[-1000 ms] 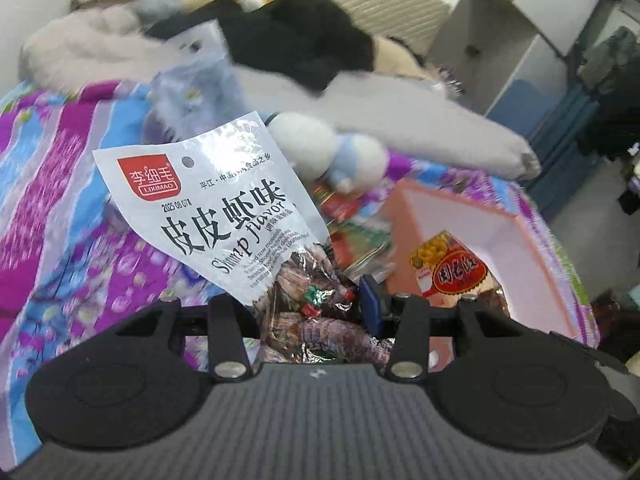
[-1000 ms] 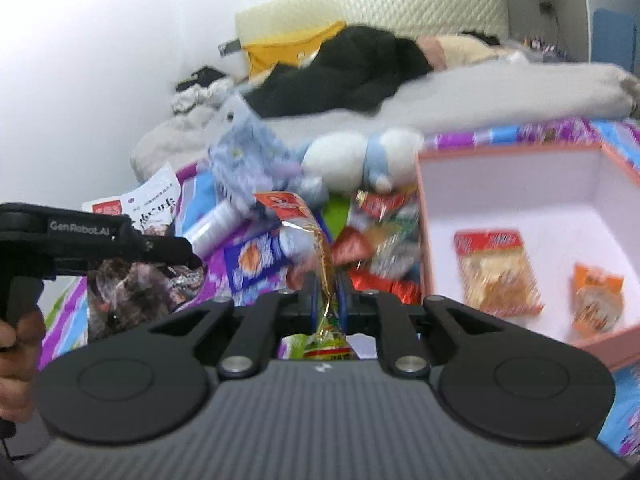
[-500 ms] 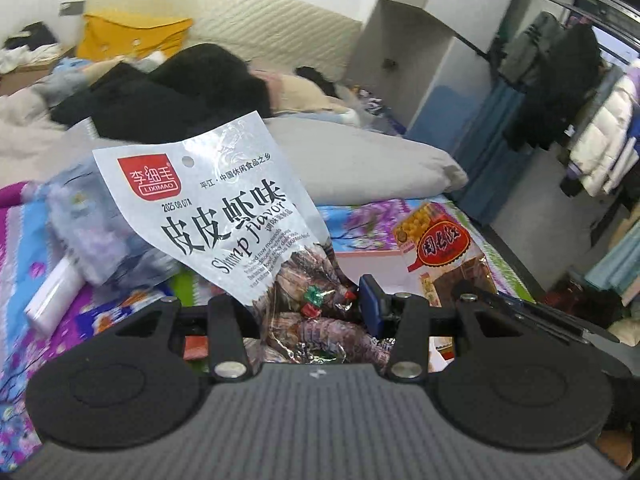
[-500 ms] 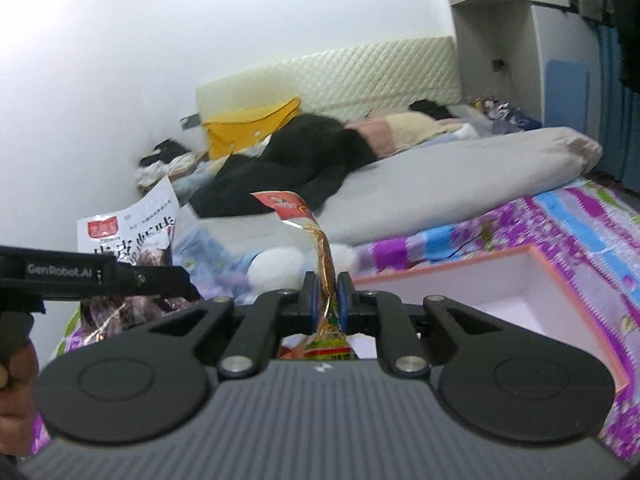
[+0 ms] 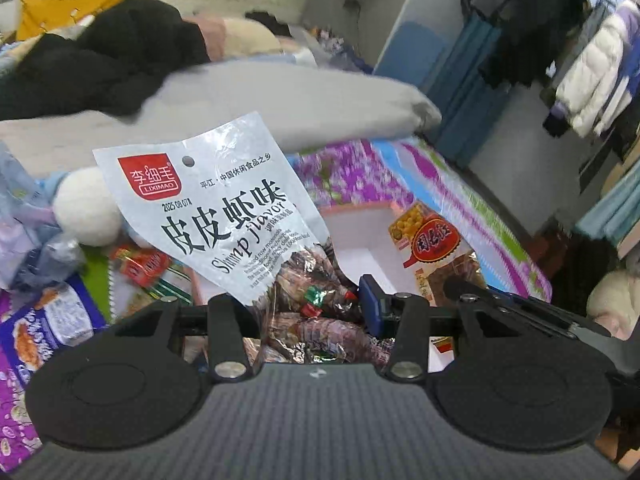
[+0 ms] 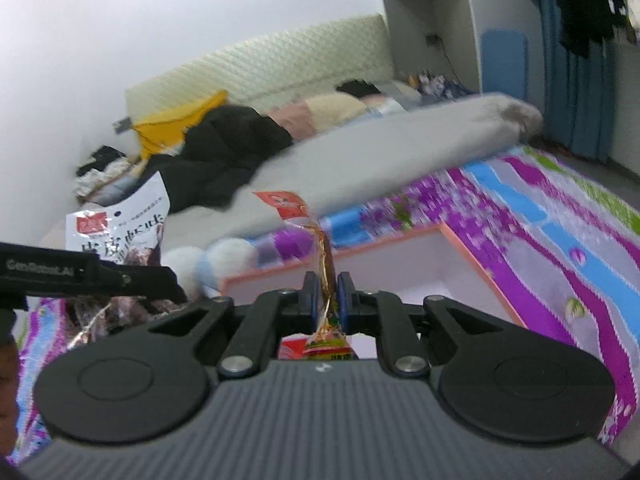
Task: Organize snacks
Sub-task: 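Carry both held packets up and over the pink box, then open both grippers to drop the packets into the pink box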
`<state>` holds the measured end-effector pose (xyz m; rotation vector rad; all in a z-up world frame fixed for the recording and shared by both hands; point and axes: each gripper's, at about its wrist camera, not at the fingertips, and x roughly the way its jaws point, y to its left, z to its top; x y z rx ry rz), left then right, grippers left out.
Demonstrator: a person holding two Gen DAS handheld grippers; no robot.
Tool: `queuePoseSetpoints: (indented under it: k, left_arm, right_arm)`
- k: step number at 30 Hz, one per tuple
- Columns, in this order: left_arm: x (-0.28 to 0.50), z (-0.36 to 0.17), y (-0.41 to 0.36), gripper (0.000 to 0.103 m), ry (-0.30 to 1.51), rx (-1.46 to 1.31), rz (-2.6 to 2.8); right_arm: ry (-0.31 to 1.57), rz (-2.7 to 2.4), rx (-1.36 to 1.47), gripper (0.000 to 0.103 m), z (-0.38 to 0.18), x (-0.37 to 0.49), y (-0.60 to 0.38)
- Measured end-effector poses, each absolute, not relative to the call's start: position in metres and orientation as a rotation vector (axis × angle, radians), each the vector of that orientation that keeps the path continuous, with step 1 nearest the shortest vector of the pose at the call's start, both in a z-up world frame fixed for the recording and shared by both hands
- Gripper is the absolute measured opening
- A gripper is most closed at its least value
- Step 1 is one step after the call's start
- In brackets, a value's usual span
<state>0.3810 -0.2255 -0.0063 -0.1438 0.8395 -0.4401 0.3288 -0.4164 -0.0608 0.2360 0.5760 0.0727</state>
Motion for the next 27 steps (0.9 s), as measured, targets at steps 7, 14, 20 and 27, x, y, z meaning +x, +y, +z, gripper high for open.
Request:
queuePoseSetpoints:
  k: [7,14,20,27]
  left_arm:
    - [0.411,-0.071,-0.253,0.05,0.96,-0.122,-0.459]
    - [0.415,-0.107,-0.264,0.051,1.026,-0.101,-0.451]
    - [0.409,-0.102,-0.26,0.09,0.997,-0.07,-0.43]
    - [0.394,-0.062,-0.234,0.093,0.917,-0.108,-0.423]
  right_arm:
    - [0.686,0.038,0.282,0.014,-0.117,0.343,-0.44]
    - [0.715,0.023,0.266,0.015,-0.148,0.345,-0.446]
    - [0.732,0.001,0.27,0.05,-0.151,0.344,-0.446]
    - [0.682,-0.023,0.291,0.074,-0.127,0.331,-0.452]
